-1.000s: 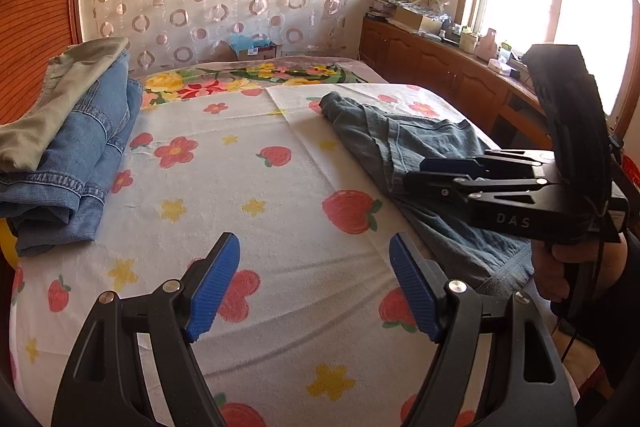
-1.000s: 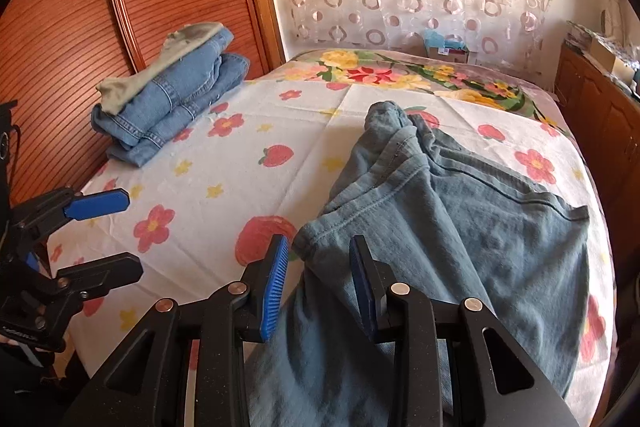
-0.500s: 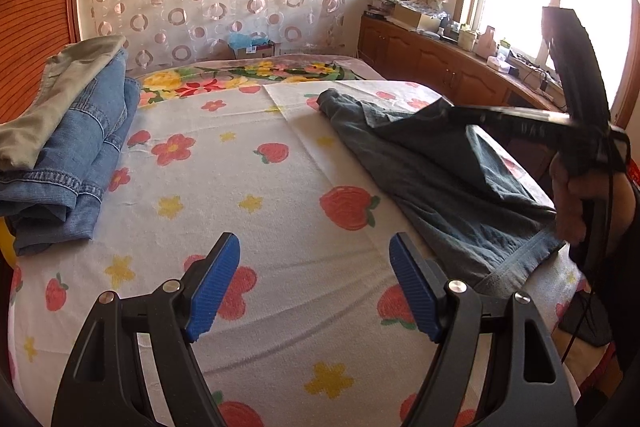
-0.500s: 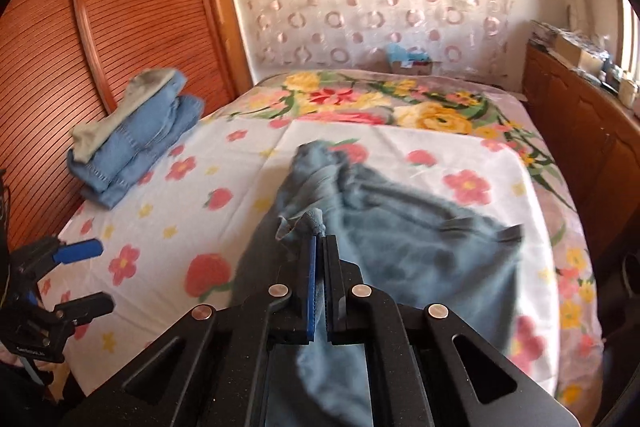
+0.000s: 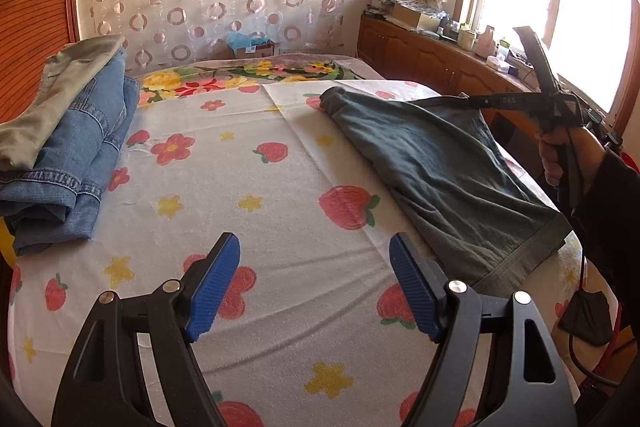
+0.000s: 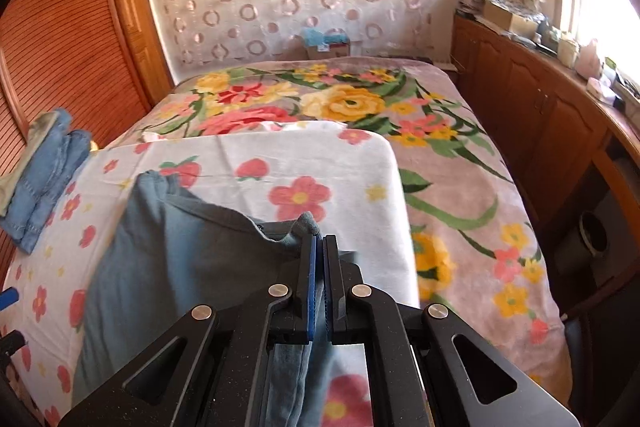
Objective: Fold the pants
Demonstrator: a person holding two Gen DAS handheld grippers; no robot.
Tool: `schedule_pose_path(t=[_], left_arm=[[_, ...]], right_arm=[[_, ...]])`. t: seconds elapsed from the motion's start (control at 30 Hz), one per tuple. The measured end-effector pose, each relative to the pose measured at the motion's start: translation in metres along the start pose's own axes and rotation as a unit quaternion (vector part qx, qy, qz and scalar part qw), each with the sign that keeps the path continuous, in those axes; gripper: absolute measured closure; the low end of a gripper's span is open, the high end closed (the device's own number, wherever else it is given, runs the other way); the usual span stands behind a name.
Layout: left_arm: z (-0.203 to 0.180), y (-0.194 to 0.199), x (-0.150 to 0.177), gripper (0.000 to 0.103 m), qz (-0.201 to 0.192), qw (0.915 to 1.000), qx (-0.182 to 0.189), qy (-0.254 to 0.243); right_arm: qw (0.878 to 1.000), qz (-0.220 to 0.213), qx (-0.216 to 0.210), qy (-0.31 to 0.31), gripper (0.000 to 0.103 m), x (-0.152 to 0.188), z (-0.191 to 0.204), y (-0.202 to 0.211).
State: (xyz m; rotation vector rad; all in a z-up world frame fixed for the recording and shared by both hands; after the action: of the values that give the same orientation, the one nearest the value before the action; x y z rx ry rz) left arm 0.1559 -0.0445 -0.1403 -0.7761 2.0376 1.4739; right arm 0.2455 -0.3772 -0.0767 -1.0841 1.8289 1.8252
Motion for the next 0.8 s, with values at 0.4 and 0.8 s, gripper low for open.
schedule_pose_path(t=[0.4, 0.8], left_arm=[[0.0, -0.002, 0.002, 0.025, 0.003, 1.0, 0.001, -0.002], [-0.004, -0.004, 0.005, 0.025, 0.008, 1.0, 0.0, -0.005]], right_arm=[[1.0, -0.012, 0.016, 0.009, 0.086, -0.003, 0.029, -0.001], [0.999, 0.028, -0.003, 0.043, 0.086, -0.013, 0.022, -0.032]])
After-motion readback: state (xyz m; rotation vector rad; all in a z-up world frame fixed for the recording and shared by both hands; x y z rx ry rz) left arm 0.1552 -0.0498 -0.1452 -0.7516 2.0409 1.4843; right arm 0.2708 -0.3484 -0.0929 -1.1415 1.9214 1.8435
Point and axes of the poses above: each gripper's, at about its wrist camera, not at the fingertips, and y roughly against the way its jaws point, z to its left, x to its underside, the point moved 6 cm from there along -y, roughly the way its jaws point, and after that the axes turned 15 degrees about y, right-handed, at the moved point
